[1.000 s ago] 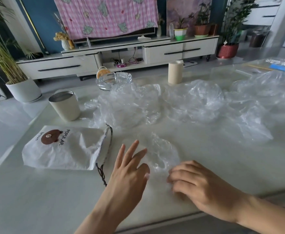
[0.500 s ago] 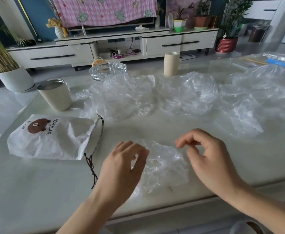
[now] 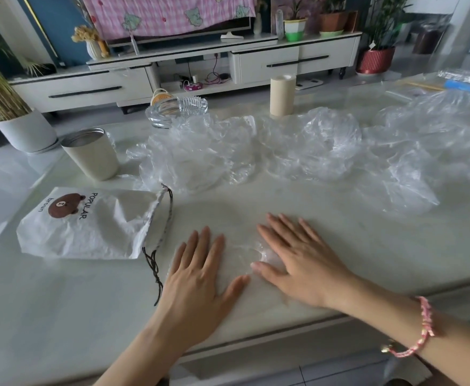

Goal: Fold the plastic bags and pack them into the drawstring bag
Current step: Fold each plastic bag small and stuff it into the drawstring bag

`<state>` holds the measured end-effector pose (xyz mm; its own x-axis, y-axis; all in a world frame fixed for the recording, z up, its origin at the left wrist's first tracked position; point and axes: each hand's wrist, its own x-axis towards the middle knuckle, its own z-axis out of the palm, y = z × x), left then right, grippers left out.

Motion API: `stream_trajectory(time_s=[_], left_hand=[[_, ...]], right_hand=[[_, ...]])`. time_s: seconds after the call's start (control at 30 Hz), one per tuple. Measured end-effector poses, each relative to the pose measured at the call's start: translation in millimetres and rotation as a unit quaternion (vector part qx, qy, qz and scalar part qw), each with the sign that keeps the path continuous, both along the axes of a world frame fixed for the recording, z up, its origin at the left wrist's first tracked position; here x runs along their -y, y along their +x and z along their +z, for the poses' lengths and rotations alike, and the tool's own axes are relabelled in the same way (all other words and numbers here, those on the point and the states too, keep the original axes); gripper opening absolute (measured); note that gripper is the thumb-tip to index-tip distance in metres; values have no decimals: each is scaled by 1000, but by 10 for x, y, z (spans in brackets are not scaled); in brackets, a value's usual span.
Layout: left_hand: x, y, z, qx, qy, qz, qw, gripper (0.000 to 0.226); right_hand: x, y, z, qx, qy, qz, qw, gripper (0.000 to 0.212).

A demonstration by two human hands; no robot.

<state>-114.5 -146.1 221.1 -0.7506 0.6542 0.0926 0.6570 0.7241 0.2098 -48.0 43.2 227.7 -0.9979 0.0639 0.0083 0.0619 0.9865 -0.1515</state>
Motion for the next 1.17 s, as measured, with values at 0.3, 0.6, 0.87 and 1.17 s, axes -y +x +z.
stream_trajectory(time_s=[0.3,0.6,0.87,1.17], left_hand=[[142,35,77,-45,112,-4,993,72],[280,90,221,72,230,-52,969,38],[364,-32,346,122,111,-108,980,62],[246,-126,270,77,187,-47,978,22]], right_hand=[[-82,189,152,-159,-107,74,979,62],[31,277,117,-101,-73,192,973,23],[48,97,152,-104,-271,62,955,9],[-56,15,359,35,-477,18,878,48]])
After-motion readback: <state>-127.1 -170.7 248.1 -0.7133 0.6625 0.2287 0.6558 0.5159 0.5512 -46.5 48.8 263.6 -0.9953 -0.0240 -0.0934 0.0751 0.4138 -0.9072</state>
